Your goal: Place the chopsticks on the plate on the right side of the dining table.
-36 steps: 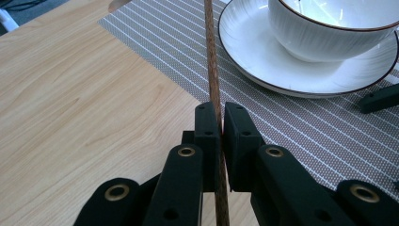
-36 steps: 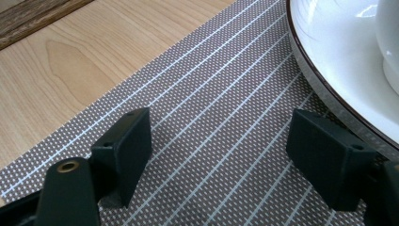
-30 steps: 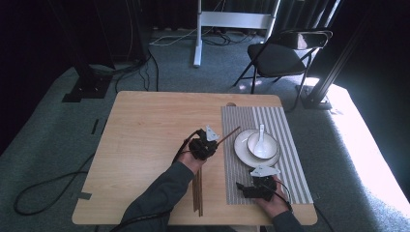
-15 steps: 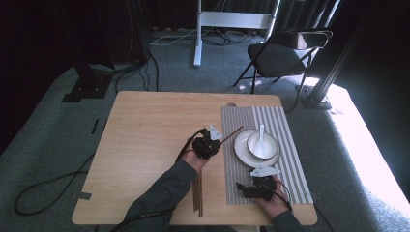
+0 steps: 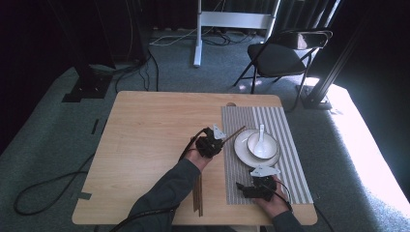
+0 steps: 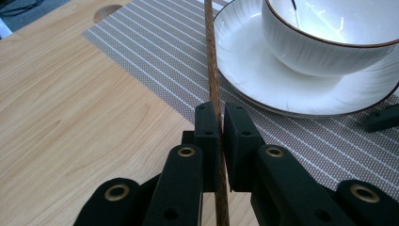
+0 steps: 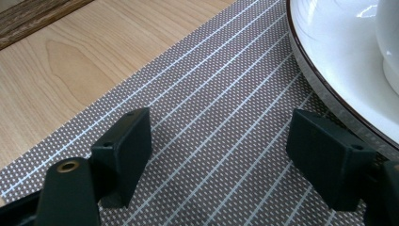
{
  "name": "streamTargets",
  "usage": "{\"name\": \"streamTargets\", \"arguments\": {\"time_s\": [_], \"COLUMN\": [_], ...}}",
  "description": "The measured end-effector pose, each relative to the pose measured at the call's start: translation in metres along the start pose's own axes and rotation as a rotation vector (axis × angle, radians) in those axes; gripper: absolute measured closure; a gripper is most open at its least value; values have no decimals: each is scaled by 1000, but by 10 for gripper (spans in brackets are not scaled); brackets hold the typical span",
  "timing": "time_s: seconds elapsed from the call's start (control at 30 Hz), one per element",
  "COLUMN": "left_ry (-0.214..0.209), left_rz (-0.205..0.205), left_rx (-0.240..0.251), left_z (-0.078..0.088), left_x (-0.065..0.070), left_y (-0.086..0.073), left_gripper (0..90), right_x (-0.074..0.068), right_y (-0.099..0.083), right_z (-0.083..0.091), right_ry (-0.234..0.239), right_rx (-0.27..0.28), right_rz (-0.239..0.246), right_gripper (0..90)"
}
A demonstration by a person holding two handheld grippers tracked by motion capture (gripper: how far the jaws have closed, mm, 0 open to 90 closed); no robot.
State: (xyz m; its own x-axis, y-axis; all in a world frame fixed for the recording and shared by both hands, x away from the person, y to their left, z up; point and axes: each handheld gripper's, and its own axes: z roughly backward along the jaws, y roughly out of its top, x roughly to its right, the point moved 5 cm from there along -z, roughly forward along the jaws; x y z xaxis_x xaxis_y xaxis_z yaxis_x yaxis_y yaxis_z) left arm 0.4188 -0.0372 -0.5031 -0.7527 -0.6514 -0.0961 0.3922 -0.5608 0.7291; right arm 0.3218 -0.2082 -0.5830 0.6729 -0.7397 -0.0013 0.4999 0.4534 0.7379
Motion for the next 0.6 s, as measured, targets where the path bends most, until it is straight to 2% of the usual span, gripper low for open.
{"name": "streamTargets", "arguments": {"time_s": [0.33,0.6], "left_ry": [-6,-14], "left_rz": [-24,-20], "left_rx": [1,-2], "left_z": [-9,-17], "left_x": [7,9], "left_y": [8,10], "left_gripper": [853,853], "right_x": [0,0], "right_y": [0,0], "right_z": [0,0], "right_ry": [0,0], "right_rx": [0,0], "right_rz": [1,1], "right_gripper": [220,221]}}
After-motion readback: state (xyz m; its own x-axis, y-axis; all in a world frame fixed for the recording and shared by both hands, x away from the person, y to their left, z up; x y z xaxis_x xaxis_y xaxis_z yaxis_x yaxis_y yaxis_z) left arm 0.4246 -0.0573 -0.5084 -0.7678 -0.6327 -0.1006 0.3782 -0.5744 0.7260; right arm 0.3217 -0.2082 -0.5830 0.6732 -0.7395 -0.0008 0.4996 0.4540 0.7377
